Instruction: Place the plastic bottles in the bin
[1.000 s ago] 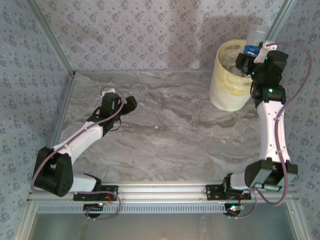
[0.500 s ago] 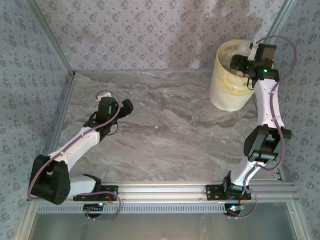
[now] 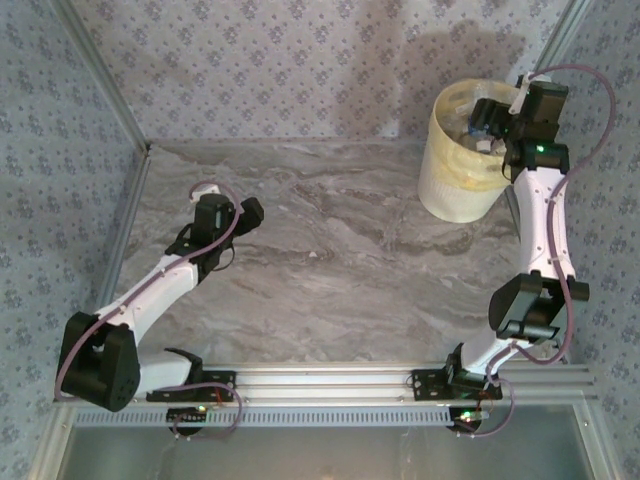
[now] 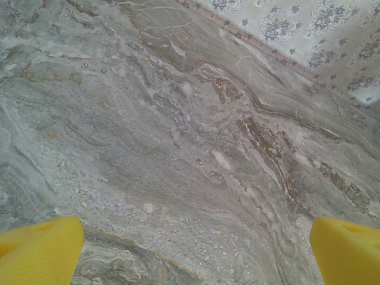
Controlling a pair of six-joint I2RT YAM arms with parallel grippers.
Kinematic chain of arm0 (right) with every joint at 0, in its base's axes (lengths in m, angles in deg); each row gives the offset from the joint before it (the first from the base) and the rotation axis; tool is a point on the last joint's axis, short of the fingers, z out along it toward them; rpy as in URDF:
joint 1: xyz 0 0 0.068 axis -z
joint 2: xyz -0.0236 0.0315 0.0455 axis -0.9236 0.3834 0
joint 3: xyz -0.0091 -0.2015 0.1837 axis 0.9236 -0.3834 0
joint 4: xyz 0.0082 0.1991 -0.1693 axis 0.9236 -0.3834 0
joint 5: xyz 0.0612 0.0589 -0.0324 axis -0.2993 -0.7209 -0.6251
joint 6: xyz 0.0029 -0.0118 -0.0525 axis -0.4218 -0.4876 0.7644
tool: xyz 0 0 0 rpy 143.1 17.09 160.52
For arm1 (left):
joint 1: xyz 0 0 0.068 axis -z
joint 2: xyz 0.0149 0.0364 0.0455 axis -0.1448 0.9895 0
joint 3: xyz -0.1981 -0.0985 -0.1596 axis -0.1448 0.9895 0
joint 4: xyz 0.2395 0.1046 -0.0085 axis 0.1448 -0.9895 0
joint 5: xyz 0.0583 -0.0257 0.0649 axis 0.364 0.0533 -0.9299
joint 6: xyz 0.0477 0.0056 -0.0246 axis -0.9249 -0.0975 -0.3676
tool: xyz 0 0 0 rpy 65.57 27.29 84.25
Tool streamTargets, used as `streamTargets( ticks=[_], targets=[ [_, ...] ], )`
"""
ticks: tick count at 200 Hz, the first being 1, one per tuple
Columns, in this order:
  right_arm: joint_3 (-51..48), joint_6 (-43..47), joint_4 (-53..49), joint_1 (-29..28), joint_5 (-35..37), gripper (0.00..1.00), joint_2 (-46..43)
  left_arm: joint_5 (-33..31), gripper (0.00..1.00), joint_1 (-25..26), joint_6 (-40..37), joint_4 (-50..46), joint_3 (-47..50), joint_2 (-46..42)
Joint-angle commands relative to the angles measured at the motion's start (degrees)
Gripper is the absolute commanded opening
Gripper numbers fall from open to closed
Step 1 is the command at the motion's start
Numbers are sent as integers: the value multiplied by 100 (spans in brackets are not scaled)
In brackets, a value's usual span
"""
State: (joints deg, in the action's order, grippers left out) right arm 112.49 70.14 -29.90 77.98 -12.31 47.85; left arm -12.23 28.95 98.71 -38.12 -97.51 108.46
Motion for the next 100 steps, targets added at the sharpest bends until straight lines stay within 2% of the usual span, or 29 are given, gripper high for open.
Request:
streamTargets(
  ticks=[1, 31, 67, 88, 100],
  targets=[
    [-58, -202, 188, 11, 71, 96, 21, -125, 98, -27, -30, -12, 28, -103],
    [194, 32, 231, -48, -470, 93, 343, -144, 98, -28, -24, -21, 24, -96],
    [1006, 332, -509, -134, 179, 86, 1211, -114, 98, -27, 15, -47, 17, -68],
    [1443, 495, -781, -180, 258, 84, 1599, -162, 98, -34, -5, -73, 37, -95],
    [1662, 613, -888, -259, 380, 78, 1750, -188, 98, -32, -11, -91, 32, -95]
  ],
)
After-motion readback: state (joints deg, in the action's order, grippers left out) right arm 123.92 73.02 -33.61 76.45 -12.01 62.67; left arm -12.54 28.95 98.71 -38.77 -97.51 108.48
